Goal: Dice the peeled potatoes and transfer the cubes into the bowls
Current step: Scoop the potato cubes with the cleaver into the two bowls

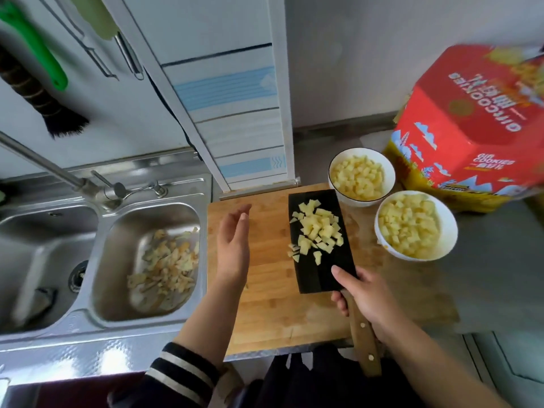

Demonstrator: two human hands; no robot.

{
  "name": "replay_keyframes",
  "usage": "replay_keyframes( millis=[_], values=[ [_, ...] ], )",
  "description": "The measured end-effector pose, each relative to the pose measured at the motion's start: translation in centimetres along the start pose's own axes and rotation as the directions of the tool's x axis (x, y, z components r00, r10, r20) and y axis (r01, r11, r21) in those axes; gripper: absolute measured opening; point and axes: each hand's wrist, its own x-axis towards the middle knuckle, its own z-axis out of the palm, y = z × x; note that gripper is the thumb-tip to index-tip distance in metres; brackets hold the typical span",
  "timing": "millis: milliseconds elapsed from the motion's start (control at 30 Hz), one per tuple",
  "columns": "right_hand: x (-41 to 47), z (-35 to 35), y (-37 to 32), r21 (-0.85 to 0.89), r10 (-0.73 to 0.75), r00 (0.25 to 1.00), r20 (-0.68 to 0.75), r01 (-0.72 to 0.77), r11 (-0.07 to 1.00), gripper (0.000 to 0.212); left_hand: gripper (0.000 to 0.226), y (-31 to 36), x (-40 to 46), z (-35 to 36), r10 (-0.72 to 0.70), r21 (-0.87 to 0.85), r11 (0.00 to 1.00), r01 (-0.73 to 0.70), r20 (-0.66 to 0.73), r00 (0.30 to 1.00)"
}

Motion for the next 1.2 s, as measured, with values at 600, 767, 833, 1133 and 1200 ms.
replay_keyframes(
  millis=[600,767,833,1133,1200],
  values=[
    [3.6,-6.6,-6.7,-0.054,-0.242,0.905,-0.349,0.239,0.97,0.034,0.054,5.0,7.7,21.8,0.36,0.259,0.252,-0.932,0.869,0.339],
    [5.0,-7.9,-7.0,-0.114,-0.256,0.901,-0.349,0.23,0.967,0.035,0.033,4.1,8.5,23.6,0.375,0.27,0.33,-0.904,0.842,0.388],
    [5.3,-8.1,-6.8,-0.128,-0.251,0.905,-0.344,0.22,0.967,0.036,0.025,3.8,8.8,23.8,0.379,0.286,0.348,-0.893,0.828,0.413],
    [5.0,-9.3,-7.2,-0.19,-0.263,0.871,-0.416,0.2,0.961,0.032,0.026,2.5,11.0,22.6,0.282,0.498,0.355,-0.791,0.75,0.598],
    [4.9,-9.5,-7.4,-0.201,-0.267,0.861,-0.432,0.196,0.96,0.03,0.028,2.4,11.3,22.3,0.272,0.542,0.322,-0.776,0.732,0.624]
  ],
)
